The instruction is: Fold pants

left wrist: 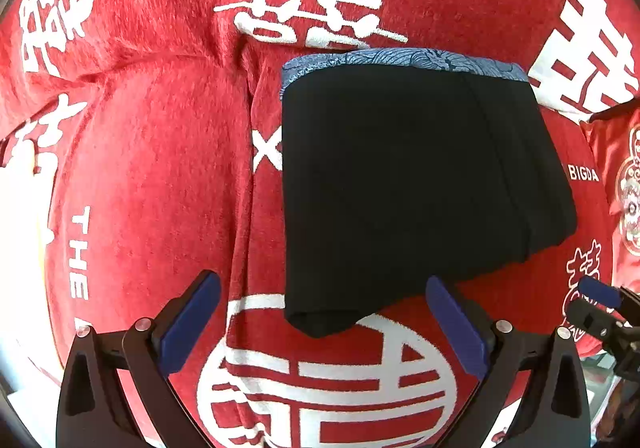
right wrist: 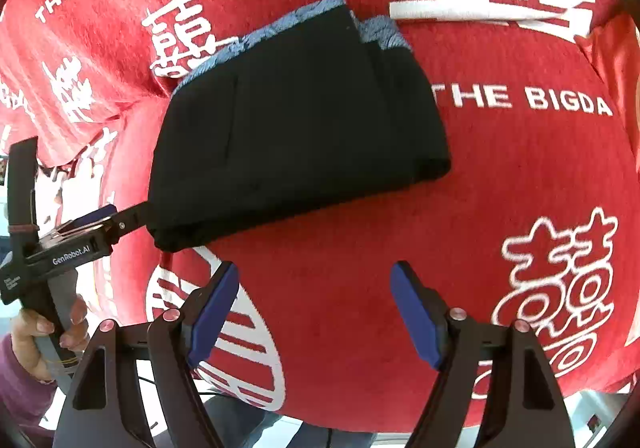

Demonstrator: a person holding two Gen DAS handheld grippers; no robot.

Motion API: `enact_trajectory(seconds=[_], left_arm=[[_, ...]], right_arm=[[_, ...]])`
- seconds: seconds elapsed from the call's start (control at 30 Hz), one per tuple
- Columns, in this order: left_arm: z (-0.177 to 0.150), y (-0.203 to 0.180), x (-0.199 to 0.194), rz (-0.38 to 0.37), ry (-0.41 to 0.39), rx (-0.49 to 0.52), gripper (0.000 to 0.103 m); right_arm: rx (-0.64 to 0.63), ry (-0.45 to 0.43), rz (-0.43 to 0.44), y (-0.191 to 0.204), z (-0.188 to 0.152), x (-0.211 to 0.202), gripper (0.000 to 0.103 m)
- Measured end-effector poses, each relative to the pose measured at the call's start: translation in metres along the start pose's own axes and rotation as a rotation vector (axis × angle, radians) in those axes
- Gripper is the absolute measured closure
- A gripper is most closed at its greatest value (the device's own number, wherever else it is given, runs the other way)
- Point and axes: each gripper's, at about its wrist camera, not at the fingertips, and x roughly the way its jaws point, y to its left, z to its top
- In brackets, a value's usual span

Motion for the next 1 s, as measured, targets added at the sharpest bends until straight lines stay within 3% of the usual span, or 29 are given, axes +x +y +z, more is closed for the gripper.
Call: enact_trajectory(seconds=[0.63,0.8,0.93,1.0], left_arm=[[0.027,-0.005,0.02,0.004,0.021,-0.068,0.0],[0.042,-0.006,0.021,-0.072,0.001,-0.066,0.0],[0.056,0.002,0.025,-0.132,-0.008,-0.047,0.0],[0.06,0.006,0.028,-0.148,-0.003,-0.04,0.0]], right_arm=[[-0.015,0.026,0.038,-0.05,0.05,0.005,0.02],[-0.035,0.033,0.073,-0.062,0.062,0.007,0.019],[-0.048,0.044,0.131,-0.076,0.076,0.01,0.005],[-0.035,0.055,0.162,-0.085,0.084,0.014,0.004]])
